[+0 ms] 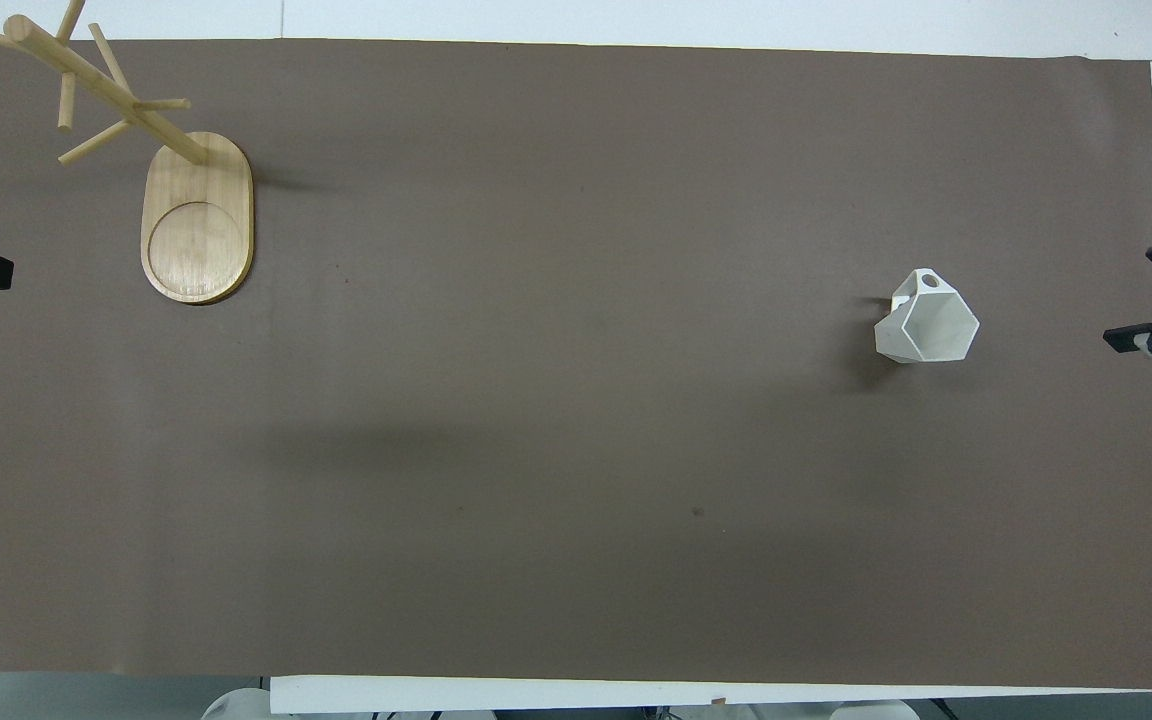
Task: Hang cup on rack
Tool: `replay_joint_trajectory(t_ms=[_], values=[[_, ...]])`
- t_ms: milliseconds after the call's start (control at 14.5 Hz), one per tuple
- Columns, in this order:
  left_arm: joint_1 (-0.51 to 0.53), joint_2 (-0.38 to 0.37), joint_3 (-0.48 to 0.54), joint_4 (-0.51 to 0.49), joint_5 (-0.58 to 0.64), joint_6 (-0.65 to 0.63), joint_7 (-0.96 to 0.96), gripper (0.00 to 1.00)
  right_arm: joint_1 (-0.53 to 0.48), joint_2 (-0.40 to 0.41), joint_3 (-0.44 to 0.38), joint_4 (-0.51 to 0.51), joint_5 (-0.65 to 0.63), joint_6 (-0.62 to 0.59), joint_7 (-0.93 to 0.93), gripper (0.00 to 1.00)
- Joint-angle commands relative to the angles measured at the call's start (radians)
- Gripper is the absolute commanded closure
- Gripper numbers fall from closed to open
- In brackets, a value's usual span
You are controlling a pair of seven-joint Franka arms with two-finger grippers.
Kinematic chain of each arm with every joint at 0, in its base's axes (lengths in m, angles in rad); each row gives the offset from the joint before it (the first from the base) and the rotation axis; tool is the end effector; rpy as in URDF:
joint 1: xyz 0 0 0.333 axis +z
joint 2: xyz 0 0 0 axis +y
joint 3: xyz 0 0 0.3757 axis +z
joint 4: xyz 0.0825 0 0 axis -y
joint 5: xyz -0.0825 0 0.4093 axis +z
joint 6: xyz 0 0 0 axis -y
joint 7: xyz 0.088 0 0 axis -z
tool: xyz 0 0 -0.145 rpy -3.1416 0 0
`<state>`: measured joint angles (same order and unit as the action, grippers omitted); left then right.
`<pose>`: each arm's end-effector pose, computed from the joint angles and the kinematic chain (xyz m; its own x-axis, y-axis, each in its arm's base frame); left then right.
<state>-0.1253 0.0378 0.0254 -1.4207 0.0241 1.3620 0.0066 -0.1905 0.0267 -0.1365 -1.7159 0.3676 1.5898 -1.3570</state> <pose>0.5652 -0.0531 0.6804 0.9902 -0.1008 -0.0964 -0.1036 -0.9943 -0.0243 0.5626 -0.1355 0.5704 0.5481 0.7767 0.3102 0.8362 -0.5006 -0.2241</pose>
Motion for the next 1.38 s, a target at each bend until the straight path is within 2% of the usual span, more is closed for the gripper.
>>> replay_joint_trajectory(t_ms=[0, 206, 344, 481, 550, 757, 894, 1101, 1307], values=[[-0.004, -0.032, 0.002, -0.043, 0.005, 0.022, -0.004, 0.0, -0.166, 0.172, 0.005, 0.083, 0.175, -0.101, -0.377, 0.0], [-0.004, -0.033, 0.002, -0.043, 0.005, 0.022, -0.004, 0.0, -0.288, 0.4, 0.014, 0.15, 0.359, -0.217, -0.632, 0.0], [-0.004, -0.032, 0.002, -0.041, 0.005, 0.022, -0.004, 0.0, -0.323, 0.568, 0.037, 0.224, 0.46, -0.29, -0.776, 0.0], [-0.004, -0.032, 0.002, -0.043, 0.005, 0.022, -0.004, 0.0, -0.383, 0.717, 0.137, 0.312, 0.51, -0.338, -0.855, 0.0], [-0.004, -0.032, 0.002, -0.043, 0.005, 0.022, -0.004, 0.0, -0.406, 0.757, 0.188, 0.326, 0.508, -0.338, -0.869, 0.0], [-0.002, -0.032, 0.002, -0.043, 0.005, 0.023, -0.004, 0.0, -0.388, 0.766, 0.206, 0.3, 0.504, -0.309, -0.959, 0.0], [-0.004, -0.032, 0.002, -0.043, 0.005, 0.022, -0.004, 0.0, -0.385, 0.757, 0.206, 0.242, 0.508, -0.265, -0.991, 0.0], [-0.002, -0.032, 0.002, -0.043, 0.005, 0.022, -0.004, 0.0, -0.385, 0.746, 0.207, 0.203, 0.51, -0.268, -1.059, 0.0], [-0.002, -0.032, 0.002, -0.043, 0.005, 0.022, -0.002, 0.0, -0.385, 0.705, 0.207, 0.078, 0.516, -0.251, -1.122, 0.0]])
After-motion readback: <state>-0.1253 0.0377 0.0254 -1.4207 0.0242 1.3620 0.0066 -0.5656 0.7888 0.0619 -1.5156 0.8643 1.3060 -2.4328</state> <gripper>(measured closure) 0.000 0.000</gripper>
